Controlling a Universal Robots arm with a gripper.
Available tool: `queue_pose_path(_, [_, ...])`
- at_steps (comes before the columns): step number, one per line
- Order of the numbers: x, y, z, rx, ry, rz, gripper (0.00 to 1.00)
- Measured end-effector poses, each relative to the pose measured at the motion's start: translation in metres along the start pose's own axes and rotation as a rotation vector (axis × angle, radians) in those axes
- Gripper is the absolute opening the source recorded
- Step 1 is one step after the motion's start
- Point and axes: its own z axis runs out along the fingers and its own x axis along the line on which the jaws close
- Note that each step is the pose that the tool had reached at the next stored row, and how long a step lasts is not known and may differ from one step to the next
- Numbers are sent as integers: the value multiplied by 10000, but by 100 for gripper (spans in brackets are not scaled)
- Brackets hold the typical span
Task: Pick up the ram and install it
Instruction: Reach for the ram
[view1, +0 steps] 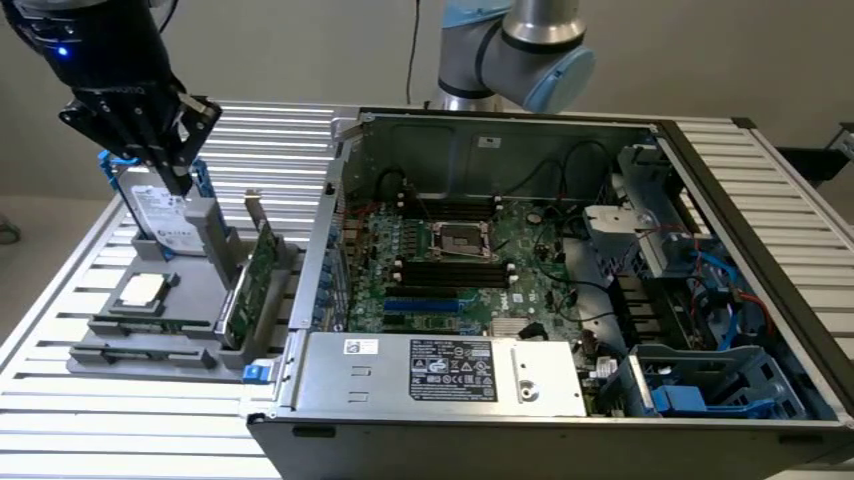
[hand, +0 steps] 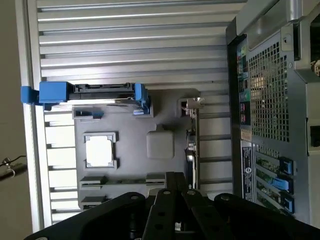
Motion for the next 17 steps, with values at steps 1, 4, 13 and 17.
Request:
queue_pose_path(1, [13, -26, 5, 2, 14, 0, 11])
queue_pose_path(4, [57, -100, 23, 5, 67, 3, 11])
queue_pose_path(13, [218, -245, 108, 16, 222, 4, 11])
queue_pose_path(17, [226, -280, 132, 19, 289, -88, 11])
